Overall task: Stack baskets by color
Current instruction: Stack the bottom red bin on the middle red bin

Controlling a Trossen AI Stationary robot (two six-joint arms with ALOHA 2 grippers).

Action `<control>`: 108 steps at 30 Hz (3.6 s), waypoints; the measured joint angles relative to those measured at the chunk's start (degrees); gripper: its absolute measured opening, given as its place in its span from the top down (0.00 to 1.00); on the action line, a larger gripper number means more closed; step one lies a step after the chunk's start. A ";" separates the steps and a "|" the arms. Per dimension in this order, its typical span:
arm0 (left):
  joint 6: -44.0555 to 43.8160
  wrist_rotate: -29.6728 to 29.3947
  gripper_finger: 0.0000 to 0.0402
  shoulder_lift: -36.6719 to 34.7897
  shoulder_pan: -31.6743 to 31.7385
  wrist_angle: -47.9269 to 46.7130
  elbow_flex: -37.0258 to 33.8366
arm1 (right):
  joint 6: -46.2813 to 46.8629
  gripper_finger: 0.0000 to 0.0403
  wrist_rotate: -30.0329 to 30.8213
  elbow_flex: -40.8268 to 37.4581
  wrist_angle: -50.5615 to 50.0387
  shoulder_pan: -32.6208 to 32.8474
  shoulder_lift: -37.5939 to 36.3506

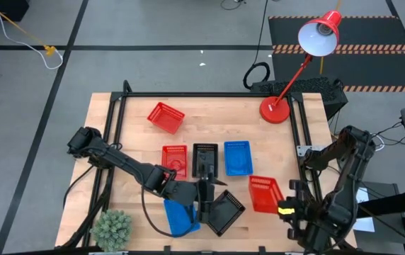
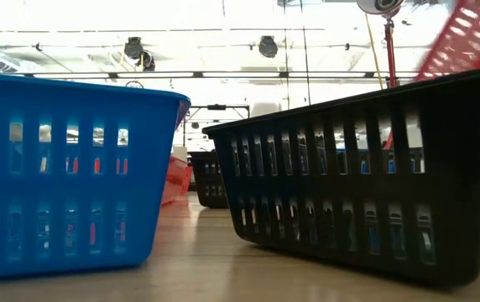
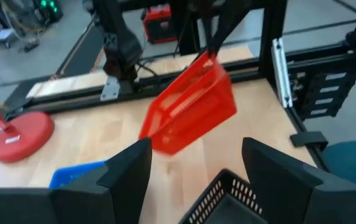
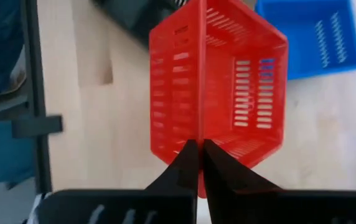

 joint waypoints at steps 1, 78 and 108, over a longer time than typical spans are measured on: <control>0.82 0.06 0.37 0.00 -0.13 0.84 0.00 | -1.24 1.00 0.92 0.38 -0.27 -0.76 0.00; -4.52 -4.67 0.98 2.45 4.64 -23.95 4.87 | -57.72 0.95 21.96 -9.52 36.71 -22.86 0.02; -16.13 -23.42 0.98 -2.10 -15.03 -50.74 4.15 | -56.89 0.61 24.92 -16.11 49.45 -2.86 -18.53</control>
